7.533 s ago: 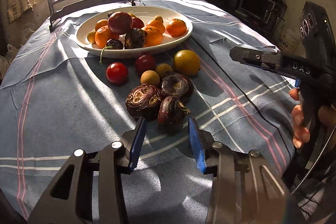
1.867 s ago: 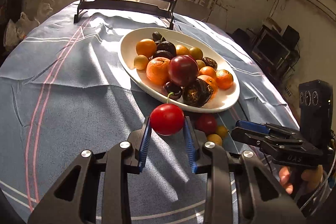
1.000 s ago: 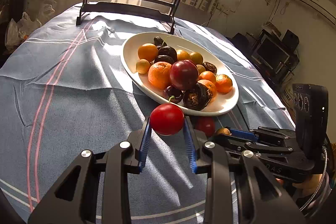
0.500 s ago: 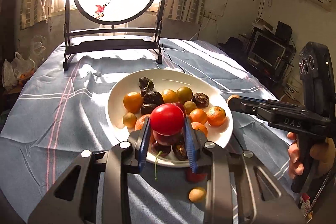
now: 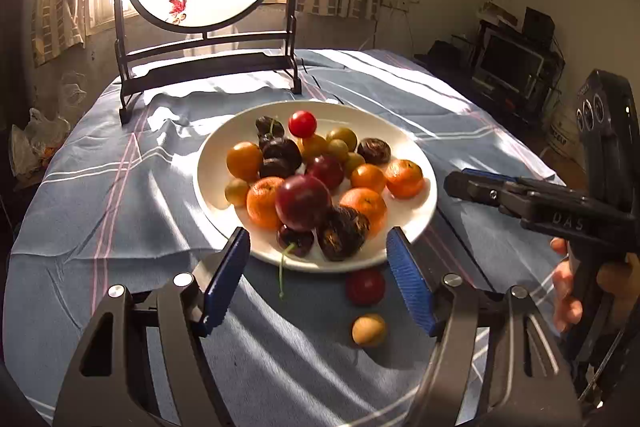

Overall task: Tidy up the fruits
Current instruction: 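Place the tomato and yellow fruit on the plate and open both tools, then grasp a small yellow fruit with the left tool while the right tool grasps a red tomato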

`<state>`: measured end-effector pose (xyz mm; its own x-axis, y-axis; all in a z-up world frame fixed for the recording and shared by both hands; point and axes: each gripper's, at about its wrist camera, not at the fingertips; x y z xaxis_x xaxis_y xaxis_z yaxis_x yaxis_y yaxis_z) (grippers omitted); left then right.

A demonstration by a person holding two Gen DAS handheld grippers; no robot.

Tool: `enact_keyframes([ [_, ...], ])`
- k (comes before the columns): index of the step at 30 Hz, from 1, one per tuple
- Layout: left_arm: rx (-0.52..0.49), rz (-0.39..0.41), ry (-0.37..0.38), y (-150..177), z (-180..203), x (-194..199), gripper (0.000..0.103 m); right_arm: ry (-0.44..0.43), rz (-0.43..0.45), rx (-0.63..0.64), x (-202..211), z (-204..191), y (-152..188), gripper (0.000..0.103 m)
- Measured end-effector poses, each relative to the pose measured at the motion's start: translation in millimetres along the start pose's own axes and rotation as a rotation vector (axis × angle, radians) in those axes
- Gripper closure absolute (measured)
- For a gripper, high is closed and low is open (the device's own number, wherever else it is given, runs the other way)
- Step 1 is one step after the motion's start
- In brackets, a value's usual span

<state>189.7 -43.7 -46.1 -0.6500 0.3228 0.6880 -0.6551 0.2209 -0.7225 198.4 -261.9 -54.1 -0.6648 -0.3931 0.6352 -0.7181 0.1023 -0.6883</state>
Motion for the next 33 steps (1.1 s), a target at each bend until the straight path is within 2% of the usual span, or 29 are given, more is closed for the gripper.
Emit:
enact_keyframes([
  [3, -0.077, -0.070, -0.001, 28, 25, -5, 0.034, 0.030, 0.057, -0.030, 26, 10, 33, 0.060],
  [7, -0.092, -0.122, 0.020, 40, 38, -19, 0.034, 0.028, 0.079, -0.067, 48, 17, 58, 0.059],
  [8, -0.089, -0.150, 0.028, 41, 39, -25, 0.040, 0.031, 0.082, -0.067, 53, 18, 61, 0.059],
  [9, -0.087, -0.180, 0.039, 40, 41, -31, 0.054, 0.036, 0.091, -0.063, 57, 18, 63, 0.059],
  [10, -0.088, -0.209, 0.035, 40, 41, -37, 0.059, 0.044, 0.104, -0.056, 62, 17, 64, 0.059],
  [11, -0.081, -0.233, 0.031, 40, 40, -43, 0.069, 0.053, 0.116, -0.046, 65, 16, 65, 0.059],
  [12, -0.068, -0.230, 0.027, 39, 39, -44, 0.079, 0.061, 0.122, -0.039, 67, 16, 65, 0.059],
  [15, -0.030, -0.204, 0.021, 37, 31, -40, 0.079, 0.045, 0.080, -0.044, 59, 15, 66, 0.059],
  [18, -0.025, -0.180, 0.013, 41, 29, -29, 0.079, 0.011, -0.006, -0.036, 39, 8, 65, 0.059],
  [24, 0.000, -0.119, 0.003, 53, 18, 5, 0.079, -0.027, -0.100, 0.085, 5, -37, 55, 0.059],
  [29, 0.036, -0.107, -0.011, 59, 1, 15, 0.079, 0.042, -0.178, 0.187, -41, -67, 37, 0.059],
  [33, 0.065, -0.099, -0.007, 62, -10, 18, 0.079, 0.063, -0.235, 0.168, -71, -70, 29, 0.059],
])
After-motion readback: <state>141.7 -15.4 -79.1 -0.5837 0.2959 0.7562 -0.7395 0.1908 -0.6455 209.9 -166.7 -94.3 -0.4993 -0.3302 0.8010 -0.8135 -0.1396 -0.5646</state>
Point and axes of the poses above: each gripper's, at about its wrist camera, not at the fingertips, and x roughly against the way its jaws point, z to its right, y to its underside, and after that the axes turned 2 degrees about -z, right-handed
